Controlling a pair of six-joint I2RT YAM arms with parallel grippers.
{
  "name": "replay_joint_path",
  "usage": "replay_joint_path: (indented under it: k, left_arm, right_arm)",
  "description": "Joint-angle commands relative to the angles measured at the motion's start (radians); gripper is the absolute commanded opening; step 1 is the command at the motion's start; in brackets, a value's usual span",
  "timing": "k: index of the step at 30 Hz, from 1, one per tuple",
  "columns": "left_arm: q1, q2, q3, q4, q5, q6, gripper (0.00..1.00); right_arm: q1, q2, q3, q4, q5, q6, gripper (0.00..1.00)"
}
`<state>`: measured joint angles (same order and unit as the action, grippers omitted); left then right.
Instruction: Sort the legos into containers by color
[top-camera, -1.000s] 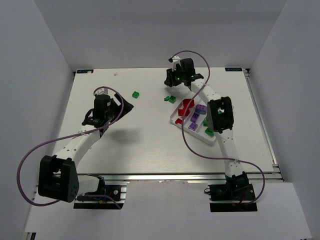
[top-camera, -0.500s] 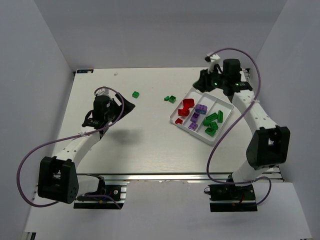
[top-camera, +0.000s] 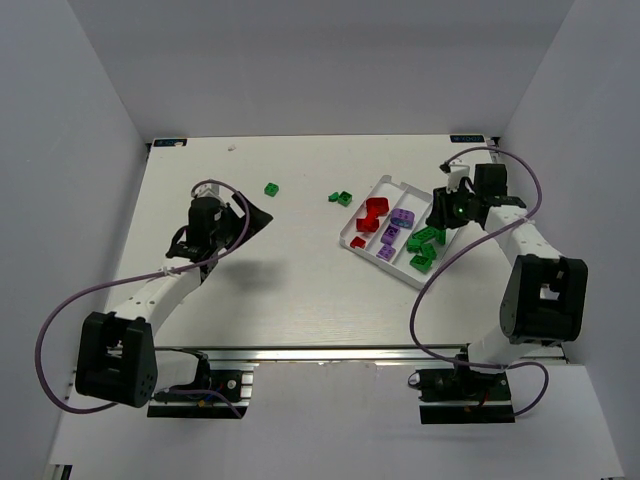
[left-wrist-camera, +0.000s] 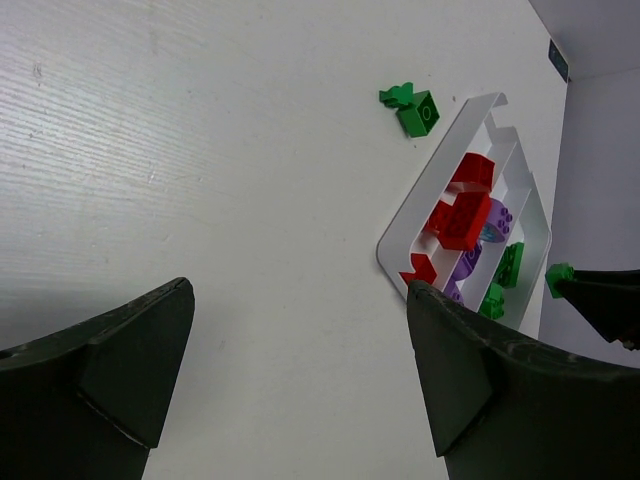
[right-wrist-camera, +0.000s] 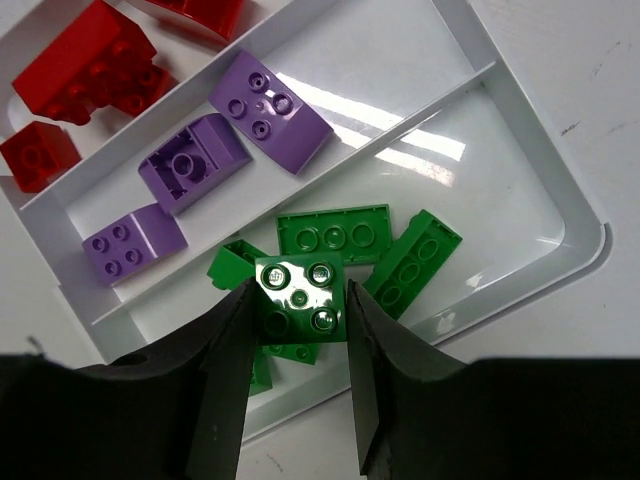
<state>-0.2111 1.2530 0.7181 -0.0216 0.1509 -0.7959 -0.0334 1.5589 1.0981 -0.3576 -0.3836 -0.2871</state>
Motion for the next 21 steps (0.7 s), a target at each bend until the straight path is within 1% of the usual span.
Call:
replay_joint_path:
  k: [1,4,7,8,10,11,13,14,15,17,19,20,21]
  left_arm:
    - [0.006,-0.039,-0.019,0.015,0.013,-0.011,0.96]
    - [0.007,-0.056,-0.039,0.014,-0.001,-0.014,0.97]
    - [0.007,-0.075,-0.049,0.005,-0.005,-0.014,0.97]
    - [0.007,-0.081,-0.049,0.000,-0.007,-0.012,0.97]
    - [0.006,-0.086,-0.045,-0.004,-0.011,-0.008,0.97]
    - [0.006,-0.084,-0.042,-0.012,-0.014,-0.002,0.97]
    - [0.006,-0.079,-0.025,-0.017,-0.016,0.006,0.97]
    - [0.006,-0.076,-0.019,-0.023,-0.017,0.012,0.97]
    - [0.006,-0.067,-0.014,-0.024,-0.017,0.014,0.97]
    - [0.006,-0.053,0.009,-0.034,-0.014,0.021,0.97]
    - [0.007,-0.034,0.026,-0.041,-0.013,0.026,0.97]
    - [0.006,-0.027,0.044,-0.046,-0.013,0.033,0.97]
    - [0.006,-0.020,0.052,-0.046,-0.013,0.037,0.97]
  right_arm:
    - [-0.002,0.050,0.017,0.072,0.018,-0.026,0.00]
    - [-0.002,0.107,0.043,0.085,0.023,-0.015,0.00]
    - [-0.002,0.151,0.072,0.091,0.032,-0.006,0.10]
    - [-0.002,0.162,0.083,0.091,0.035,-0.006,0.17]
    - [-0.002,0.188,0.094,0.085,0.045,-0.006,0.25]
    - [-0.003,0.194,0.107,0.079,0.043,-0.007,0.34]
    - [-0.003,0.196,0.112,0.068,0.040,-0.007,0.42]
    - [-0.003,0.190,0.112,0.071,0.040,-0.006,0.50]
    - [-0.003,0.182,0.105,0.074,0.040,-0.007,0.55]
    - [-0.006,0.156,0.097,0.078,0.037,-0.009,0.63]
    - [-0.013,0.133,0.088,0.074,0.025,-0.007,0.67]
    - [-0.014,0.125,0.085,0.072,0.022,-0.006,0.71]
    - [-0.017,0.110,0.082,0.071,0.015,-0.007,0.71]
